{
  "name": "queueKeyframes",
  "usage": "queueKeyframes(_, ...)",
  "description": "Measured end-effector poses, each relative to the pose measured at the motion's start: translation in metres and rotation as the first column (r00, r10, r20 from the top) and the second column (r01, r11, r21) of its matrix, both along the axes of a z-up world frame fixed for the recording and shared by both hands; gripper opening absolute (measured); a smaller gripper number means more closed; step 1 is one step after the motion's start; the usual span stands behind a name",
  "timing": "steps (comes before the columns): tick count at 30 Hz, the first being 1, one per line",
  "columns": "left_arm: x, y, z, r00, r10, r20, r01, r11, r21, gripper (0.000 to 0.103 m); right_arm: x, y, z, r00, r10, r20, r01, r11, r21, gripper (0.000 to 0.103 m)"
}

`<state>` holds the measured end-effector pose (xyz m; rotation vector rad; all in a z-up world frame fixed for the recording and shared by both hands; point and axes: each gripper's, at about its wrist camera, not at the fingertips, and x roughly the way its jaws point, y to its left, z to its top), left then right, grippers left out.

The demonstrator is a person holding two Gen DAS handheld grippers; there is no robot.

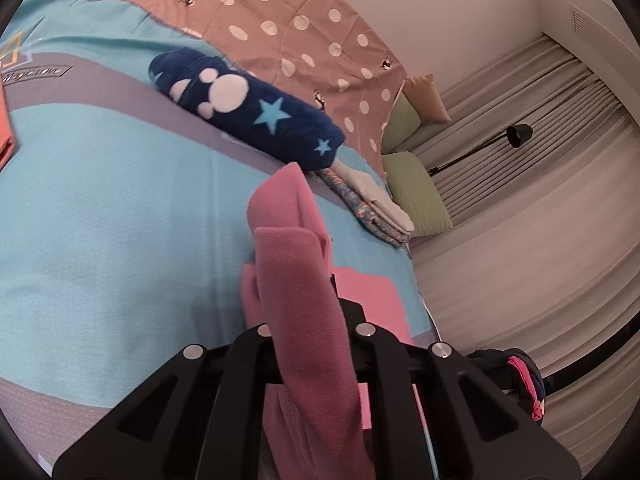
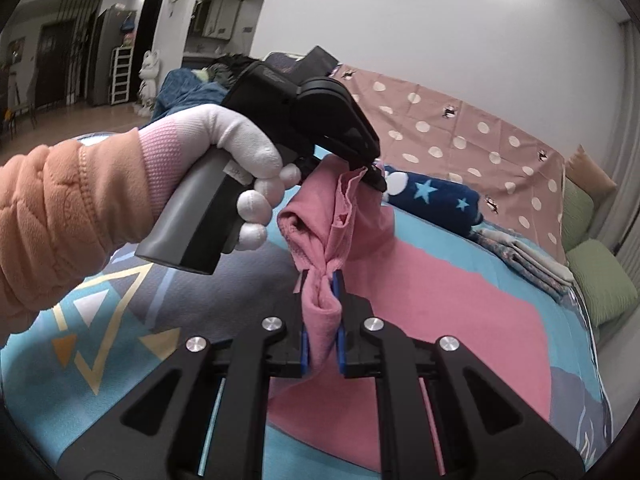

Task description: Fold small clothes

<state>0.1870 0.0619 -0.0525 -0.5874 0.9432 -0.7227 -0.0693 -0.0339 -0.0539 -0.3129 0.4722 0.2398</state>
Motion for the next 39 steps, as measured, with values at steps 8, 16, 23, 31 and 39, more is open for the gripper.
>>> queueKeyframes(8,-0.007,-0.059,0.02,0.999,-0.032,0.032,0.03,0.998,0.058,0.008,-0.008,-0.063,0.009,0.997,-0.075,-0.008,0.075,0.99,0.116,0.01)
queueKeyframes(16,-0.014,-0.131,0.027,0.997,-0.069,0.04,0.063,0.989,0.136,0.008,-0.016,-0.118,0.004,0.994,-0.104,-0.045,0.111,0.969,0.221,0.01)
queueKeyframes(23,-0.018,-0.192,0.021,0.993,-0.113,0.026,0.104,0.971,0.215,0.008,-0.025,-0.18,-0.003,0.983,-0.157,-0.098,0.181,0.921,0.345,0.009)
queueKeyframes(31,-0.023,-0.263,0.003,0.984,-0.178,0.004,0.168,0.934,0.314,0.008,-0.033,-0.234,-0.021,0.959,-0.223,-0.177,0.279,0.858,0.431,0.009)
queueKeyframes(39,-0.023,-0.3,-0.01,0.981,-0.191,-0.02,0.185,0.911,0.369,0.008,-0.038,-0.264,-0.031,0.944,-0.235,-0.233,0.324,0.801,0.503,0.008)
